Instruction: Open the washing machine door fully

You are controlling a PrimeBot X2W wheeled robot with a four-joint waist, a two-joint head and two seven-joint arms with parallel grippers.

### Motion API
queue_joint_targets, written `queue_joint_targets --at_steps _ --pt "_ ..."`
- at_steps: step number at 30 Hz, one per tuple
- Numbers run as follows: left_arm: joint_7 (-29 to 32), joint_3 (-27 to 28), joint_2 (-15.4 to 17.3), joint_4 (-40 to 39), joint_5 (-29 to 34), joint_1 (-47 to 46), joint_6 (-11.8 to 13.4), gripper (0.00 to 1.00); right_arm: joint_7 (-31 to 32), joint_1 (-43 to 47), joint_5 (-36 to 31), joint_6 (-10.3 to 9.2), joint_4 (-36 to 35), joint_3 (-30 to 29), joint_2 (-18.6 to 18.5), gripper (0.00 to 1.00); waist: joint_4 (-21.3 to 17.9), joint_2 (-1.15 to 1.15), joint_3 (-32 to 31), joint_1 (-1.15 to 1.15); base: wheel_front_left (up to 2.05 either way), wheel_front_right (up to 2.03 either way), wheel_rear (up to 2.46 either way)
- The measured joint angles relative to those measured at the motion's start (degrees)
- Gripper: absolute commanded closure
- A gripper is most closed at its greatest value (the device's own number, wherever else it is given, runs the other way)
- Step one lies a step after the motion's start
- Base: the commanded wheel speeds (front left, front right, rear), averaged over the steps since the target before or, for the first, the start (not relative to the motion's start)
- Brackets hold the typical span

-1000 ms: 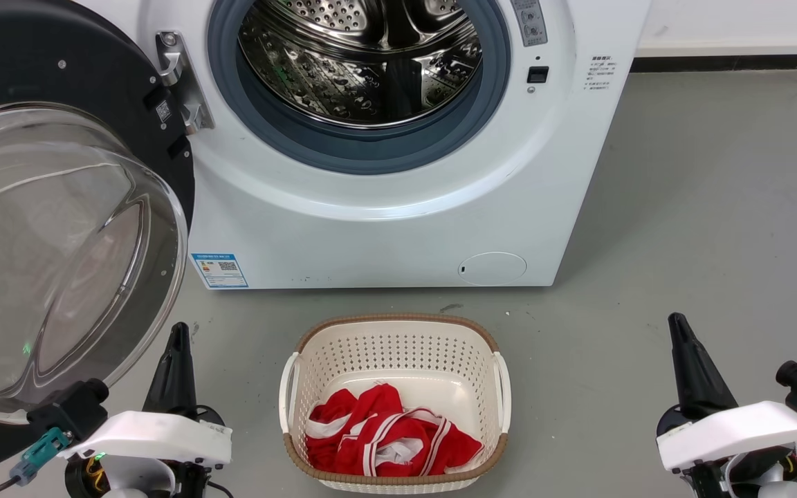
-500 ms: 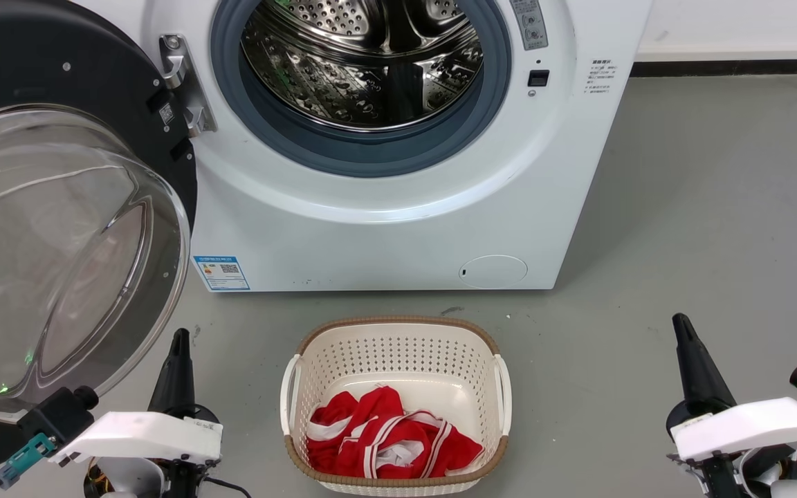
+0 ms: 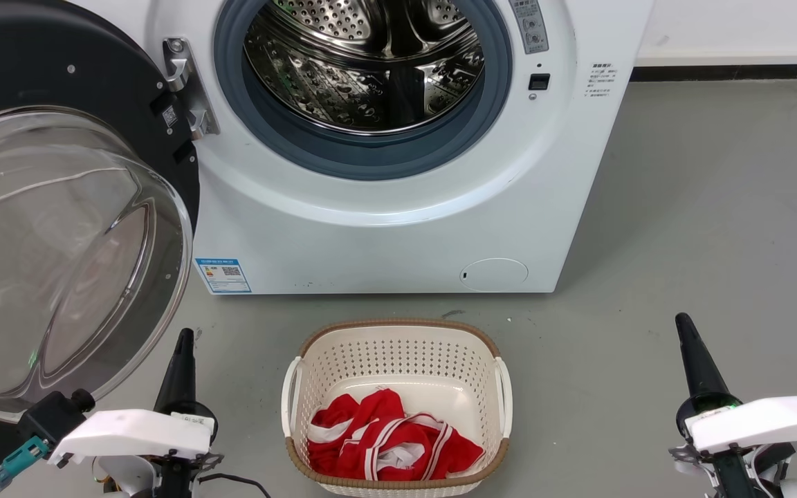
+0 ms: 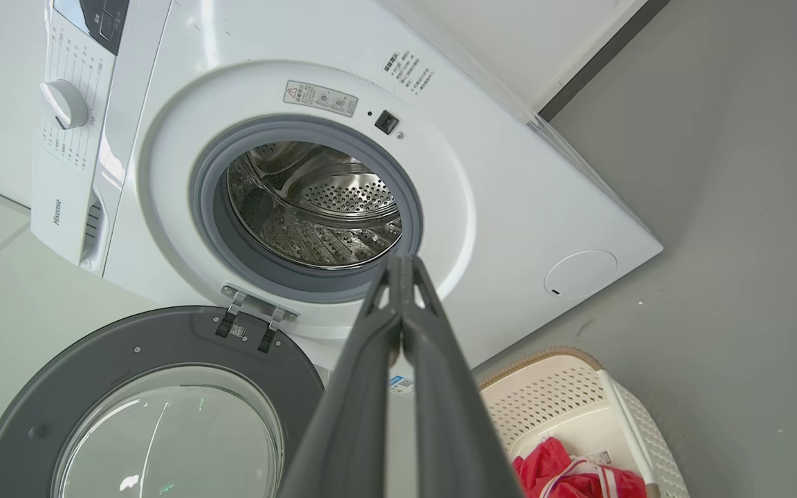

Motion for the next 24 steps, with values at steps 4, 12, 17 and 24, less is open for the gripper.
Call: queue_joint_targets --at_steps 4,12,17,24 --pt "0.56 0.15 -0.08 0.16 -2.61 -0.04 -0.07 1.0 0.47 -0.07 2.67 0.0 0.32 -0.14 -0.03 1.0 0.03 0.0 -0.11 0.0 0.0 0.0 0.0" --pt "1.66 0.43 -0.29 0.55 -6.81 -0.17 -0.16 1.0 1.05 -0.23 7.27 0.0 0.84 -0.45 -0.07 1.0 0.1 0.0 -0.32 0.0 0.0 0.0 0.0" --pt "2.59 0.68 -0.49 0.77 -10.27 -0.23 -0.55 1.0 1.58 -0.37 10.91 0.0 1.37 -0.75 -0.08 1.0 0.15 0.0 -0.49 0.0 0.0 0.0 0.0" --pt "3.59 1.0 -0.74 1.02 -14.02 -0.31 -0.65 1.0 2.42 -1.01 14.9 0.0 1.89 -1.07 -0.08 1.0 0.21 0.0 -0.69 0.0 0.0 0.0 0.0"
